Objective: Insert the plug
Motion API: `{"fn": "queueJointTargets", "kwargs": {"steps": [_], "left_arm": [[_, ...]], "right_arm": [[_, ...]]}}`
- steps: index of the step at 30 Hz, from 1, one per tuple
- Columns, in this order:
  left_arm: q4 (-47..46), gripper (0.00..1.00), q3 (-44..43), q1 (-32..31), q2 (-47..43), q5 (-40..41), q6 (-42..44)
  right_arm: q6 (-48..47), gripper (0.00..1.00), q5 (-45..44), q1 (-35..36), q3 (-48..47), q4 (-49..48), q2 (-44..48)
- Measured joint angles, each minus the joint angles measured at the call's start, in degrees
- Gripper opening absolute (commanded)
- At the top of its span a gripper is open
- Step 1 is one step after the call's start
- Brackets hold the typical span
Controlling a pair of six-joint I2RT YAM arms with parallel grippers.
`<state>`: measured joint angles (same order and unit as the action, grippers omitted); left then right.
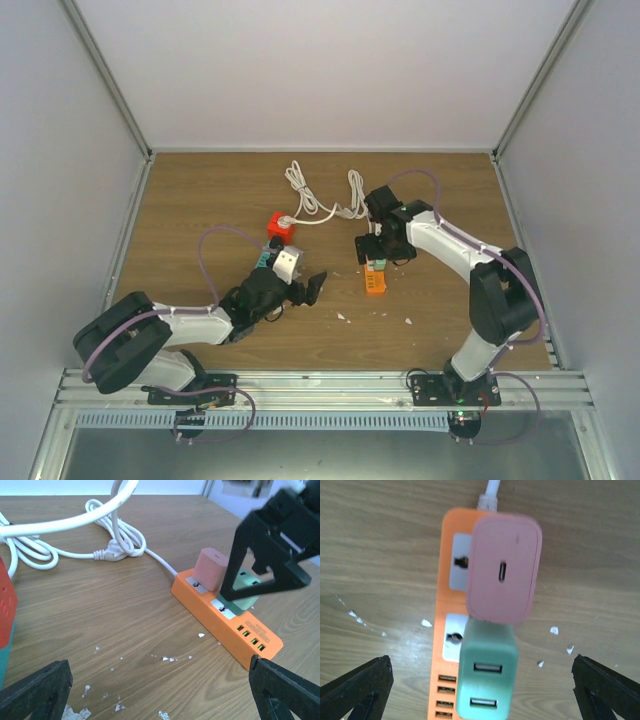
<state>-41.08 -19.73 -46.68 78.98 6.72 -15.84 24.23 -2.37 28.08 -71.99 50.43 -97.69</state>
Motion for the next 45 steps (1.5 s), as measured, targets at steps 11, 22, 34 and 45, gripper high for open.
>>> {"fn": "queueJointTargets", "kwargs": {"steps": [11, 22, 34, 45], "left_arm": [[3.7, 0.99, 2.3, 0.8, -17.0, -2.7, -4.6], [10.2, 0.99, 7.3, 3.2, -22.3, 3.5, -14.6], [13.7, 0.99, 10.3, 9.2, -20.4, 6.8, -14.4], [16.0, 0.99, 3.6, 10.4, -4.5, 6.7, -10.2]], "right_arm": [[2.1, 0.97, 0.7, 3.9, 11.3, -6.7, 4.2], [2.3, 0.99, 1.3, 5.4, 19.6, -16.3, 12.6], [2.6, 1.00, -0.1, 5.4, 27.2, -21.4, 28.2], [2.7, 1.00, -0.1, 5.4, 34.0, -27.1, 29.4]]}}
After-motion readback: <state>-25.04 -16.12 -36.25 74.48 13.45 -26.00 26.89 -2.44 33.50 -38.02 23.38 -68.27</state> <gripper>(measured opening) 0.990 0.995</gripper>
